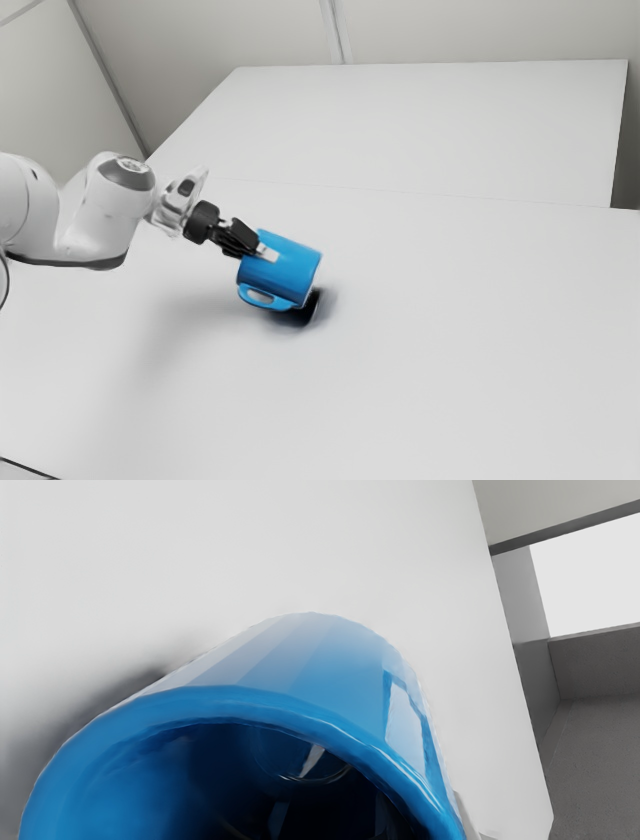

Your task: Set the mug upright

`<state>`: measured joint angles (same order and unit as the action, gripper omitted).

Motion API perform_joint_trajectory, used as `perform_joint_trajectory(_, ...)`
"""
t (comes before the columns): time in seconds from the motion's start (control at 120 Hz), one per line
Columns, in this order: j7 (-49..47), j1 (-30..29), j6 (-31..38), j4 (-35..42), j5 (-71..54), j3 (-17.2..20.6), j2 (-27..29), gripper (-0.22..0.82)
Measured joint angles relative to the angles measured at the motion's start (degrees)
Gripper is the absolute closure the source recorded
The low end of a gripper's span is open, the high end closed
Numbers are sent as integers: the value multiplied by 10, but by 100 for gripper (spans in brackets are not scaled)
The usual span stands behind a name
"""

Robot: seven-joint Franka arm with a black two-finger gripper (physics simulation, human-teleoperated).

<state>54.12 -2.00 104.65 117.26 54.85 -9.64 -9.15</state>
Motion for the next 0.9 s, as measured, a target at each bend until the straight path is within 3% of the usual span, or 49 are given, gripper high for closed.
perform_joint_trajectory(0.242, -101, 70, 56, -14, -285, -2, 35, 78)
perform_joint_trajectory(0.408, -171, 114, 109, 22, -431, -4, 66, 78)
perform_joint_trajectory(0.575, -231, 154, 157, 68, -519, -11, 92, 78)
perform_joint_trajectory(0.808, -296, 179, 229, 103, -579, 6, 95, 78)
perform_joint_trajectory(0.9, -311, 201, 243, 108, -581, -1, 96, 58)
